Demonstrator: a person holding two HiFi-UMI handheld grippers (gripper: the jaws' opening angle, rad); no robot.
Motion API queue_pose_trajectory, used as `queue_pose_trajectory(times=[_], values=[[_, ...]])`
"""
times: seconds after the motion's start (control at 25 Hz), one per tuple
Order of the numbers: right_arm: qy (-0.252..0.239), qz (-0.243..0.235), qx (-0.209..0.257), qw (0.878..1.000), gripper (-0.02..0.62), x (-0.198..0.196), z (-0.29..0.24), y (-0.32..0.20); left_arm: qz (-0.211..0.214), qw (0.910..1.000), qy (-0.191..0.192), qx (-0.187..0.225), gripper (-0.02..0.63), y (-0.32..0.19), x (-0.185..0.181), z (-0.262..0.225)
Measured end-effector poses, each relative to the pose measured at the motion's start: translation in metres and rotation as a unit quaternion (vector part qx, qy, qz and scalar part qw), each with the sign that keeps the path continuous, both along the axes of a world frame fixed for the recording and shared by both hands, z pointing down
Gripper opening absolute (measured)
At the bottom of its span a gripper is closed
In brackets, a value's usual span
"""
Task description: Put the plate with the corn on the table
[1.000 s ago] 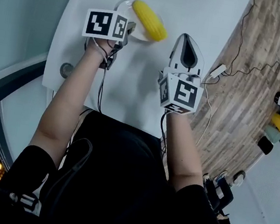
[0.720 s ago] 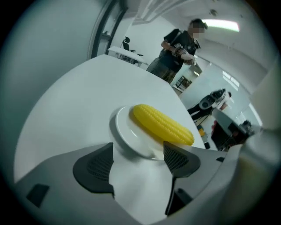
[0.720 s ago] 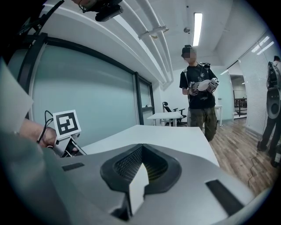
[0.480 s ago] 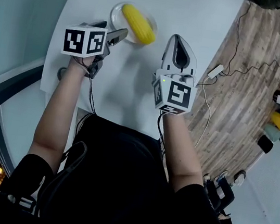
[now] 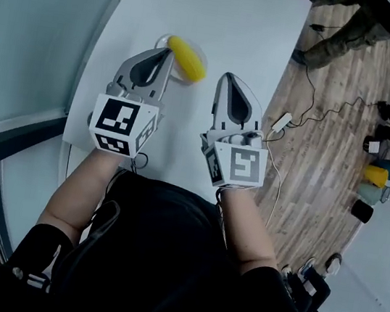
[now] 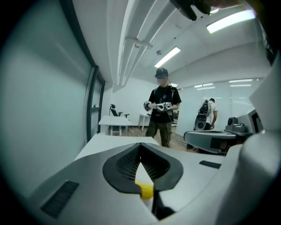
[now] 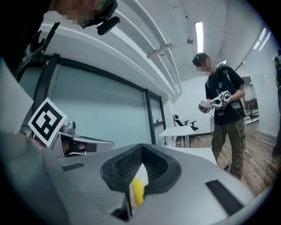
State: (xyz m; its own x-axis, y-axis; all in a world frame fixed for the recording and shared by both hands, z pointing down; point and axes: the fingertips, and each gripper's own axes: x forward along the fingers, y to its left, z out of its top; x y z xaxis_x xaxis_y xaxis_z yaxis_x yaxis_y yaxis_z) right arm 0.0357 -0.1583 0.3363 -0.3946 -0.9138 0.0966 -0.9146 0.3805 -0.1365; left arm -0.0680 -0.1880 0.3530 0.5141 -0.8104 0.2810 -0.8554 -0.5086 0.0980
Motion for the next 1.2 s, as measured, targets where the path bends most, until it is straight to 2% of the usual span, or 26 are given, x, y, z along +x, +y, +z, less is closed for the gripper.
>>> queue_pose_trajectory(times=[0.2,0.4,0.56,0.88,1.2], values=[[0.009,-0.018,0.034,0.999,0.002,-0.013,-0.035,0.027,0.015,0.9978,0.041,0.049,0.005,0.022,0.021,-0.040],[0.024,-0.036,0.053,0.998,0.002,-0.011,-0.042,0.025,0.008,0.9949,0.046,0.090,0.005,0.021,0.034,-0.061],[0.024,-0.048,0.067,0.996,0.002,-0.006,-0.059,0.054,-0.003,0.9940,0.049,0.098,0.005,0.053,0.035,-0.077],[0.026,-0.066,0.073,0.995,0.002,0.004,-0.081,0.065,-0.019,0.9924,0.049,0.111,0.005,0.064,0.044,-0.107],[0.031,-0.077,0.090,0.993,0.002,0.012,-0.090,0.078,-0.026,0.9923,0.048,0.111,0.005,0.076,0.054,-0.111]])
